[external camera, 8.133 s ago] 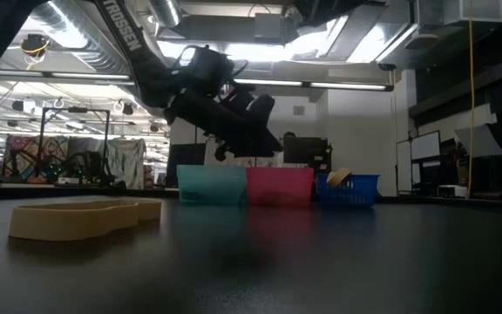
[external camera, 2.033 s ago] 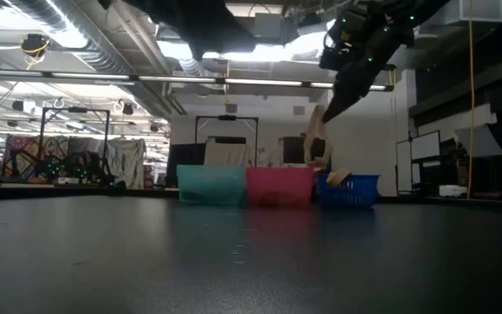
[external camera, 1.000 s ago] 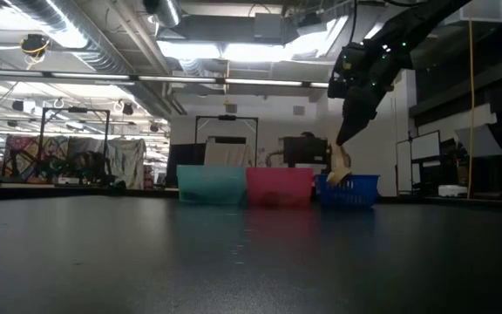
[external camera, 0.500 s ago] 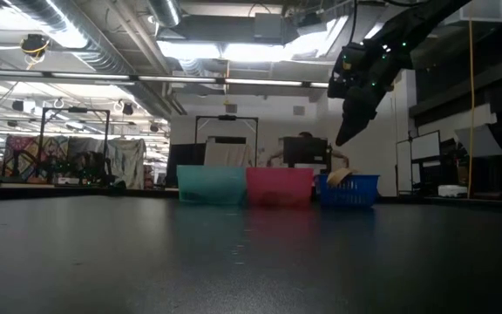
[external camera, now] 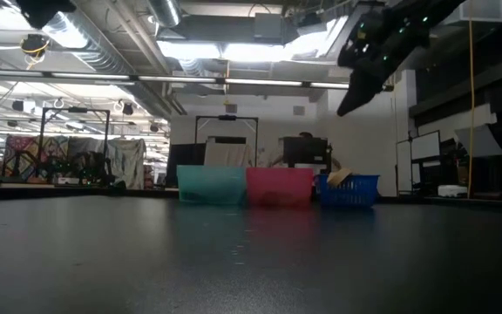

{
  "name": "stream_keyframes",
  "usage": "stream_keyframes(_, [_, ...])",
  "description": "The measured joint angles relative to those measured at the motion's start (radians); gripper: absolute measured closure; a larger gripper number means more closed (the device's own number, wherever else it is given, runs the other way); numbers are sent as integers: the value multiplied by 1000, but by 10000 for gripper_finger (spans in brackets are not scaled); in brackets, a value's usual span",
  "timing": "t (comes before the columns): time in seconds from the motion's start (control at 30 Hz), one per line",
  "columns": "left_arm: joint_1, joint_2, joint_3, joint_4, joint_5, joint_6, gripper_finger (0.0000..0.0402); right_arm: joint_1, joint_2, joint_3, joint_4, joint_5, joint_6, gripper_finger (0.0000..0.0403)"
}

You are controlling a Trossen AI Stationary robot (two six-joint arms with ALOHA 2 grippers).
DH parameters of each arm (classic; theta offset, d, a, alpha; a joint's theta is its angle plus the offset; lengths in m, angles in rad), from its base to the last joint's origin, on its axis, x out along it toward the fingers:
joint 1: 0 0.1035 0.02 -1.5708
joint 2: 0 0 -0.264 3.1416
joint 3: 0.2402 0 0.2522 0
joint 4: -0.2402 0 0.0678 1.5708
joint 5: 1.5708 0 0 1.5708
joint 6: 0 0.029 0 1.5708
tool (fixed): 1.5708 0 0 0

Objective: Sort rubber bands into baskets
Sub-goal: Put the brown rubber band into the blue bin

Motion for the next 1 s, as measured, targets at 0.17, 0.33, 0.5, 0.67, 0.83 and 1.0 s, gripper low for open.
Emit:
stream_keyframes(0.17, [0, 2, -44, 1, 0, -42, 292, 0, -57, 1, 21, 0, 0, 219])
stream_keyframes(0.33, [0, 2, -110, 60, 0, -51, 292, 0, -42, 1, 18, 1, 0, 219])
stream_keyframes(0.5, [0, 2, -170, 160, 1, -66, 292, 0, 2, 1, 20, 77, -26, 219])
stream_keyframes(0.67, [0, -29, -182, 292, 63, 16, 292, 0, 83, 1, 63, 285, -18, 219])
stream_keyframes(0.83, [0, -139, -188, 376, 93, 112, 292, -1, 168, 1, 72, 298, -17, 219])
stream_keyframes(1.0, [0, -259, -260, 374, 93, 121, 292, 0, 239, 1, 75, 287, -15, 219])
